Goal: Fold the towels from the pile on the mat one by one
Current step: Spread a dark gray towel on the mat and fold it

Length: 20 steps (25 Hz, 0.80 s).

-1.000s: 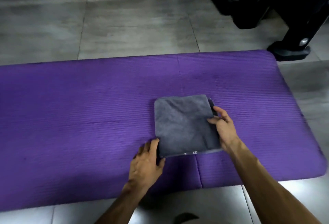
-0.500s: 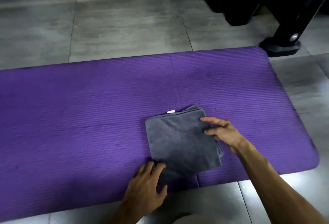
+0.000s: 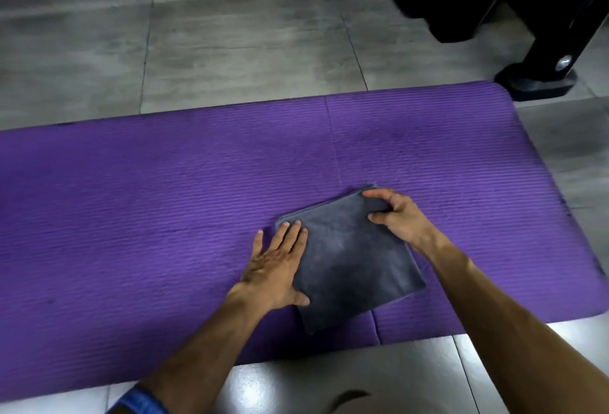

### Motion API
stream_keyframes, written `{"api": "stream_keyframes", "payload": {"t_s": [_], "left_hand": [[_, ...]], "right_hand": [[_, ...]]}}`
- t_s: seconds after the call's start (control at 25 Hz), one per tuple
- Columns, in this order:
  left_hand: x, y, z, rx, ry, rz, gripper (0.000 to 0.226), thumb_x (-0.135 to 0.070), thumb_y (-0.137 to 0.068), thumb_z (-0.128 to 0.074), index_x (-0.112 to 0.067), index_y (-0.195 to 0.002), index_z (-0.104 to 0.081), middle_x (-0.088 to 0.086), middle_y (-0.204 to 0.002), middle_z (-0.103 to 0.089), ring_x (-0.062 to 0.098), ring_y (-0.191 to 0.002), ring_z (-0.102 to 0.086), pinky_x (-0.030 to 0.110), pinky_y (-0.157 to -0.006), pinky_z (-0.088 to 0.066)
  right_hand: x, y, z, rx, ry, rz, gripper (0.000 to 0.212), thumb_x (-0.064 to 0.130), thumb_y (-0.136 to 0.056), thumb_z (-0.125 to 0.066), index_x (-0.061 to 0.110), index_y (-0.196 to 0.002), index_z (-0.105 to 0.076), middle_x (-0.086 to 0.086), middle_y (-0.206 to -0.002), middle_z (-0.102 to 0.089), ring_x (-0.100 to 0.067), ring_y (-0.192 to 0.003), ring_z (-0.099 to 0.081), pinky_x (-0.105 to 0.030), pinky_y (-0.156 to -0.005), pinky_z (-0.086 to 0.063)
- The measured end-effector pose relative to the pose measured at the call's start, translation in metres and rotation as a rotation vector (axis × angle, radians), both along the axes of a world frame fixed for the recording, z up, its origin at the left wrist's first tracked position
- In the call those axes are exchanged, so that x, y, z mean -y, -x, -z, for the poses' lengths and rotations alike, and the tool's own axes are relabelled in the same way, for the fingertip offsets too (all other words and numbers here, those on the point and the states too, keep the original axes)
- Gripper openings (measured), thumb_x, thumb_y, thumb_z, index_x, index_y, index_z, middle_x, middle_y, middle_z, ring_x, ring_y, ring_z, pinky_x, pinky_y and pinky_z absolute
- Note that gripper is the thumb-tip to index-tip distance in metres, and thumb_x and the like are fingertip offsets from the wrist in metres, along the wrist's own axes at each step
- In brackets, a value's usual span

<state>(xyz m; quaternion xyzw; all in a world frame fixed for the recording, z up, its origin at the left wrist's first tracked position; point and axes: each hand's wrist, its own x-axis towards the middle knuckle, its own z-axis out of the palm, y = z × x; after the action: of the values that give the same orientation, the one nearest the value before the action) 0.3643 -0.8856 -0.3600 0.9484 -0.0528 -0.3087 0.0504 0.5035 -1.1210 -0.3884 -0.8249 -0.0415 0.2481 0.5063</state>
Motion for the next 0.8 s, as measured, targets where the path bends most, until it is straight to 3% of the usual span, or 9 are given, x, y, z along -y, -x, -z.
{"api": "stream_keyframes", "payload": {"t_s": [0.08, 0.16, 0.24, 0.32, 0.4, 0.52, 0.56, 0.8], "left_hand": [[0.003, -0.006, 0.0, -0.029, 0.03, -0.054, 0.119, -0.055, -0.075, -0.071, -0.02, -0.154, 0.011, -0.003, -0.16, 0.021, 0.016, -0.147, 0.018, 0.053, -0.119, 0.002], [0.01, -0.013, 0.002, 0.061, 0.08, -0.101, 0.099, -0.044, -0.084, -0.061, -0.021, -0.155, 0.004, -0.001, -0.163, 0.011, 0.016, -0.149, 0.008, 0.048, -0.121, -0.002], [0.014, -0.018, 0.01, 0.108, 0.114, -0.176, 0.081, -0.04, -0.094, -0.045, -0.022, -0.155, 0.005, -0.005, -0.162, 0.014, 0.013, -0.149, 0.011, 0.045, -0.121, 0.0], [0.014, -0.016, 0.024, 0.09, 0.074, -0.219, 0.073, -0.046, -0.1, -0.031, -0.022, -0.154, 0.011, -0.007, -0.16, 0.022, 0.011, -0.147, 0.018, 0.048, -0.12, 0.002], [0.015, -0.01, 0.041, 0.173, 0.041, -0.222, 0.07, -0.05, -0.099, -0.022, -0.018, -0.155, 0.006, -0.003, -0.162, 0.017, 0.014, -0.148, 0.014, 0.05, -0.119, 0.002], [0.028, 0.008, 0.046, 0.408, 0.04, -0.153, 0.068, -0.043, -0.093, -0.027, -0.005, -0.15, -0.031, 0.011, -0.16, -0.021, 0.024, -0.147, -0.022, 0.052, -0.116, -0.017], [0.033, 0.018, 0.05, 0.457, 0.045, -0.113, 0.065, -0.039, -0.093, -0.029, -0.004, -0.147, -0.036, 0.013, -0.158, -0.025, 0.025, -0.145, -0.027, 0.051, -0.114, -0.022], [0.055, 0.057, 0.051, 0.365, 0.151, -0.239, 0.065, -0.044, -0.093, -0.038, -0.007, -0.146, -0.04, 0.012, -0.156, -0.031, 0.024, -0.145, -0.029, 0.043, -0.099, -0.046]], "right_hand": [[-0.001, 0.007, 0.0, 0.098, 0.116, 0.116, 0.038, 0.0, -0.08, -0.061, 0.021, -0.111, -0.064, -0.007, -0.118, -0.063, -0.026, -0.112, -0.06, -0.04, -0.103, -0.045], [-0.013, 0.033, 0.001, 0.37, 0.389, 0.181, 0.042, 0.018, -0.077, -0.05, 0.015, -0.117, -0.063, -0.012, -0.122, -0.062, -0.035, -0.109, -0.06, -0.048, -0.096, -0.049], [-0.036, 0.075, 0.004, 0.617, 0.611, 0.063, 0.053, 0.026, -0.083, -0.044, 0.013, -0.133, -0.055, -0.015, -0.141, -0.052, -0.035, -0.123, -0.052, -0.049, -0.101, -0.043], [-0.048, 0.112, 0.017, 0.691, 0.67, -0.161, 0.054, 0.034, -0.095, -0.036, 0.02, -0.147, -0.04, -0.009, -0.157, -0.032, -0.031, -0.143, -0.031, -0.05, -0.114, -0.024], [-0.034, 0.123, 0.037, 0.632, 0.76, -0.231, 0.057, 0.045, -0.099, -0.03, 0.026, -0.153, -0.028, -0.004, -0.162, -0.019, -0.031, -0.148, -0.02, -0.049, -0.118, -0.009], [-0.025, 0.109, 0.04, 0.568, 0.887, -0.175, 0.062, 0.044, -0.091, -0.035, 0.023, -0.15, -0.035, -0.009, -0.16, -0.026, -0.036, -0.146, -0.022, -0.057, -0.117, -0.006], [-0.033, 0.102, 0.037, 0.575, 0.908, -0.198, 0.063, 0.041, -0.09, -0.036, 0.02, -0.149, -0.037, -0.011, -0.159, -0.027, -0.037, -0.147, -0.02, -0.059, -0.117, -0.007], [-0.038, 0.047, 0.042, 0.422, 0.916, -0.307, 0.07, 0.064, -0.092, -0.015, 0.036, -0.155, 0.001, -0.002, -0.165, 0.005, -0.03, -0.151, 0.008, -0.056, -0.119, 0.005]]}}
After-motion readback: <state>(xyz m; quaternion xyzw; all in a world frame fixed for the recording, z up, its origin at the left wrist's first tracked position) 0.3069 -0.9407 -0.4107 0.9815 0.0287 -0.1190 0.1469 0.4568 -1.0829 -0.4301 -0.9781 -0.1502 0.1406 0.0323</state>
